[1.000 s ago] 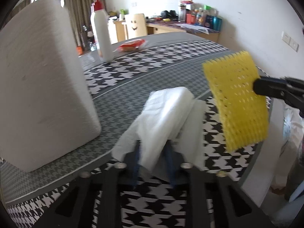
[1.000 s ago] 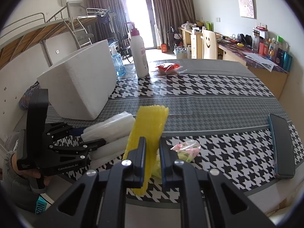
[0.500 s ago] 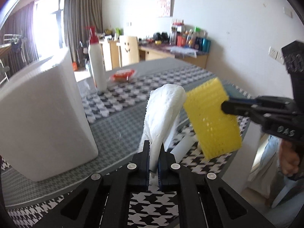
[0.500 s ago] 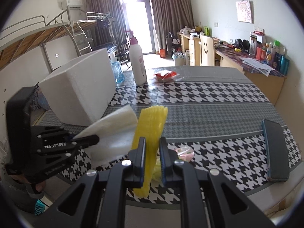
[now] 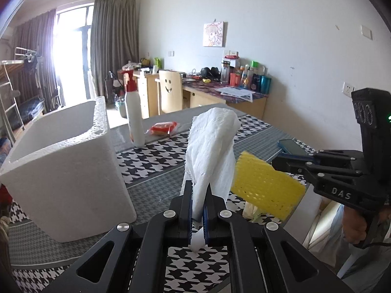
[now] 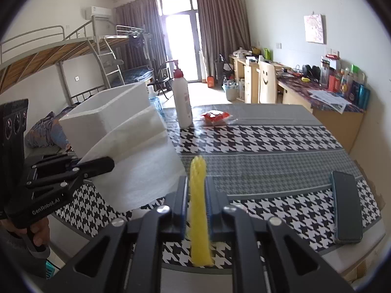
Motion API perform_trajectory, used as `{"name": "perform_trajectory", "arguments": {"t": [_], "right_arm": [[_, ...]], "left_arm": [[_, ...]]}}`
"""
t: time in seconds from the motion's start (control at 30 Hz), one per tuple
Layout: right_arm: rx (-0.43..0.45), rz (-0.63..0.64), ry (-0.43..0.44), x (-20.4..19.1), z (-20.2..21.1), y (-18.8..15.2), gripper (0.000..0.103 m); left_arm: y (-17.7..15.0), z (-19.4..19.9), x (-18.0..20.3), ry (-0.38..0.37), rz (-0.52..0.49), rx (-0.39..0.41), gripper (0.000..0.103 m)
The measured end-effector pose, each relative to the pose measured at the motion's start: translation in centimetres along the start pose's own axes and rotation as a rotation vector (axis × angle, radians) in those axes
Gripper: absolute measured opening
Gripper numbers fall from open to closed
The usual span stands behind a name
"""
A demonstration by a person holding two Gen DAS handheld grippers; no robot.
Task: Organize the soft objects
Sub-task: 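Lift the yellow sponge with the right gripper while the left gripper holds the tissue, then carry the tissue and yellow sponge toward the white foam box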
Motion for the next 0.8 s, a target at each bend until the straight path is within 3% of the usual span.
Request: {"name": "perform_trajectory", "arguments": {"t": [0.2,0.5,0.53,0.63,0.8], "right_arm": [[-0.029,0.001,-0.007,0.2,-1.0,-0.5,0.003],[-0.03,0.031,-0.032,0.0,-0.8,-0.4,0.004],[-0.051,0.043,-0.025,-0.1,-1.2,-0.7,0.006],[-0.086,0.074,-0.036,-0.3,-2.1,-1.4,0.026],[-0.112,0.141,-0.067,-1.1,-2.9,-2.6,0.032]], "left_arm": [[-0.3,0.7,-0.4,0.009,0.008,0.009,0.007],[-0.1,1.1,-1.1,0.027,0.023,0.022,0.007],[-0.1,1.1,-1.2,0.028,0.022,0.022,0.007],[-0.1,0.8,-1.3,0.032,0.025,0.016,0.007],[-0.2,0.7,-1.6,0.033,0.028,0.011,0.007]]}}
Point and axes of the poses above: each gripper's, at about its wrist camera, not at the fingertips, and z roughly against the way its jaws point, x to its right, y to its top, the point moved 3 cm from there along -z, roughly the way its jaws point, and after that the axes turned 3 degrees about -y, right-handed, at the moved point
